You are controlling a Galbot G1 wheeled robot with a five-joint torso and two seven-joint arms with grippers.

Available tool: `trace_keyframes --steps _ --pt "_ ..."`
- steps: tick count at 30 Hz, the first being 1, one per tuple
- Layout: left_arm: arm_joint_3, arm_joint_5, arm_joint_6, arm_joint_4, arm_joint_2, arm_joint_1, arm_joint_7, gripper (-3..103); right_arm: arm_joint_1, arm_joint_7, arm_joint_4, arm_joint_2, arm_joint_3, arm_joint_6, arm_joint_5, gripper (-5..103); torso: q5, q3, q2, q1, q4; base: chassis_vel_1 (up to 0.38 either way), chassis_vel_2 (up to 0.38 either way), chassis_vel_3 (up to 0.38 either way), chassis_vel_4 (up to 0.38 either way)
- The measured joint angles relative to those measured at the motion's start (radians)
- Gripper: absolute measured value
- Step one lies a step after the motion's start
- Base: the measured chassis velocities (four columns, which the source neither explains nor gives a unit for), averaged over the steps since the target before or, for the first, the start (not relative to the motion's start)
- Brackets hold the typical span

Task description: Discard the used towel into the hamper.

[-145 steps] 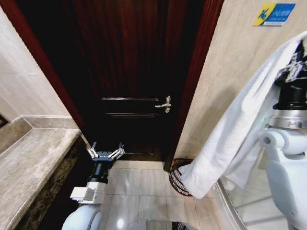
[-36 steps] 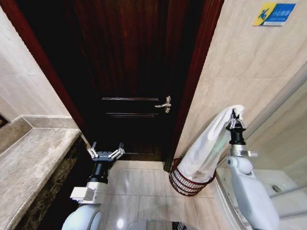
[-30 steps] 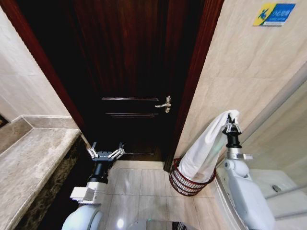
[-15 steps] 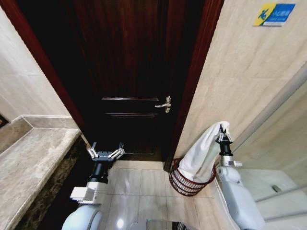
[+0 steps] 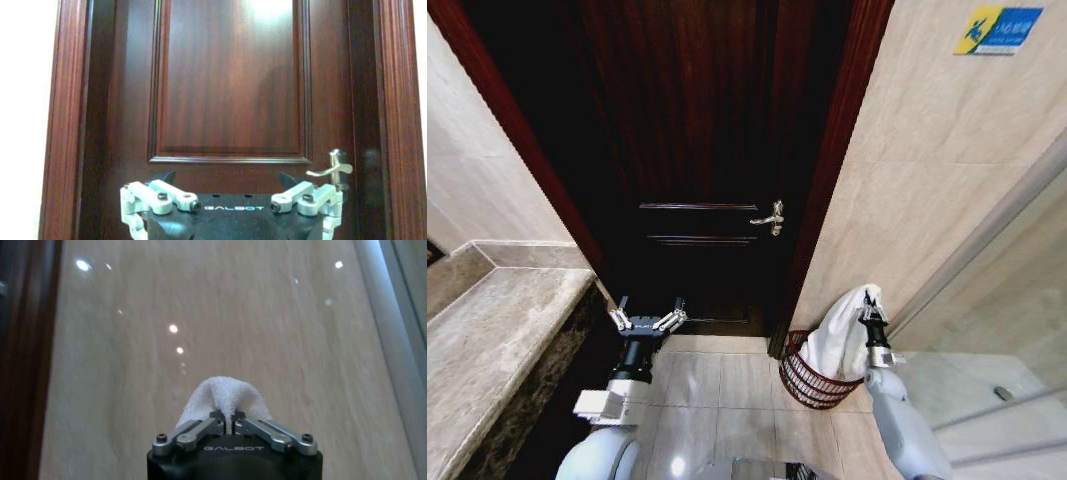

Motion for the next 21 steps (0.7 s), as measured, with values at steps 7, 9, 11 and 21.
trace_keyframes --steps 7,9,11,21 --pt "0.000 0.000 0.000 0.000 0.000 0.000 0.000 100 0.057 -0.047 -0.148 0.006 -0.014 -0.001 0.035 3 0.0000 0.000 0.000 0.000 0.0000 0.000 0.000 0.000 0.000" --pt "0.000 0.000 0.000 0.000 0.000 0.000 0.000 100 0.065 -0.054 -0.169 0.009 -0.015 -0.001 0.036 3 0.0000 0.000 0.000 0.000 0.0000 0.000 0.000 0.000 0.000" --pt "0.000 0.000 0.000 0.000 0.000 0.000 0.000 100 0.101 -0.079 -0.253 0.023 -0.016 -0.001 0.037 3 0.0001 0.000 0.000 0.000 -0.0001 0.000 0.000 0.000 0.000" --pt "0.000 0.000 0.000 0.000 0.000 0.000 0.000 100 0.156 -0.083 -0.375 0.064 -0.016 -0.082 -0.009 3 -0.0001 0.000 0.000 0.000 0.0001 0.000 0.000 0.000 0.000"
